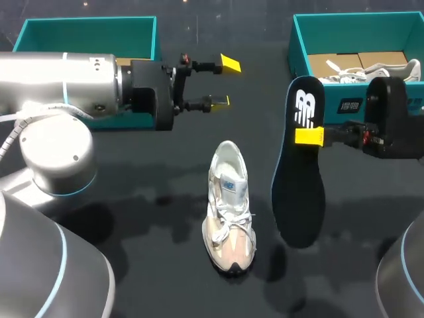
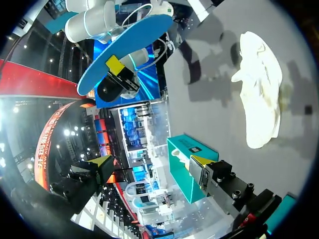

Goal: Take the shoe out of the shoebox, open the shoe tongue, remove and reinsert the insole, then place the shoe into the shoebox

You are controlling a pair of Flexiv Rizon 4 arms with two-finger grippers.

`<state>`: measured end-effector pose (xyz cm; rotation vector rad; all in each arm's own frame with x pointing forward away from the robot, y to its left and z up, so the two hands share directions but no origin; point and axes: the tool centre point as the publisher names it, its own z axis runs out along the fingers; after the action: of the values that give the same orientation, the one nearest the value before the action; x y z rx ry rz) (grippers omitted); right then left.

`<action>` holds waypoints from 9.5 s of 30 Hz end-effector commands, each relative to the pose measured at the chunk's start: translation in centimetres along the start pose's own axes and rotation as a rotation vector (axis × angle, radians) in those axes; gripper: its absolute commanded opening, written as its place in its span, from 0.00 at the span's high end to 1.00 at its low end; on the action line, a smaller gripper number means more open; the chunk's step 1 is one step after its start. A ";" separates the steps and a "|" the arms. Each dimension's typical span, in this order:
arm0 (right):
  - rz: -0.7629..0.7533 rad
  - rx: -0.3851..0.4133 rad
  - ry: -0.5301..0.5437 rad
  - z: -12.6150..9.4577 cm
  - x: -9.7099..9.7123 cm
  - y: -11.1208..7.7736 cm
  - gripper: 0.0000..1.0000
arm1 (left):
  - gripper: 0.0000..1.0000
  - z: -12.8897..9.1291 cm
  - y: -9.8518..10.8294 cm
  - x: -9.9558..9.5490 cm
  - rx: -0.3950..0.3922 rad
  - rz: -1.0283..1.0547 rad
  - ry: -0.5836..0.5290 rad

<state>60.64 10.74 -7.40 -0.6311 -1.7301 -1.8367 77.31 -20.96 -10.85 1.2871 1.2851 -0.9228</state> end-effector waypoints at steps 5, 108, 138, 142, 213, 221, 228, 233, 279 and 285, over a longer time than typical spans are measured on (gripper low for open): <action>0.001 0.016 0.145 0.6 -3.5 0.8 1.00 | 0.00 -0.8 -0.4 0.0 0.000 0.002 0.001; 0.934 -0.025 -0.127 3.5 -20.9 10.5 1.00 | 0.59 5.3 0.8 2.4 0.079 -0.156 -0.045; 0.938 -0.048 -0.115 3.5 -20.9 10.0 0.85 | 1.00 5.9 0.5 2.8 0.046 -0.145 -0.033; 0.929 -0.061 -0.110 2.8 -20.5 9.5 0.00 | 1.00 5.2 0.4 2.9 0.043 -0.145 -0.027; 0.870 -0.031 -0.073 -1.5 -17.9 7.1 0.00 | 1.00 -2.6 -4.7 1.3 0.027 -2.240 0.215; 0.870 -0.031 -0.073 -1.5 -17.9 7.1 0.00 | 1.00 -2.8 -3.9 1.8 0.090 -2.504 0.149; 0.870 -0.031 -0.073 -1.5 -17.9 7.1 0.00 | 1.00 -2.0 -3.1 1.8 0.062 -2.755 0.189; 0.870 -0.031 -0.073 -1.5 -17.9 7.1 0.00 | 1.00 -2.0 -3.1 1.8 0.062 -2.755 0.189; 0.867 0.165 -0.533 -2.2 -14.5 9.7 0.00 | 1.00 3.0 0.7 6.1 0.252 -3.197 0.218; 0.869 0.255 -0.738 -1.5 -12.7 11.1 0.00 | 1.00 3.0 0.7 6.1 0.252 -3.197 0.218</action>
<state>78.42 9.57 -9.30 -1.5267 -1.4257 -0.9987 79.20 -22.68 -17.15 1.1842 -1.2673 1.2486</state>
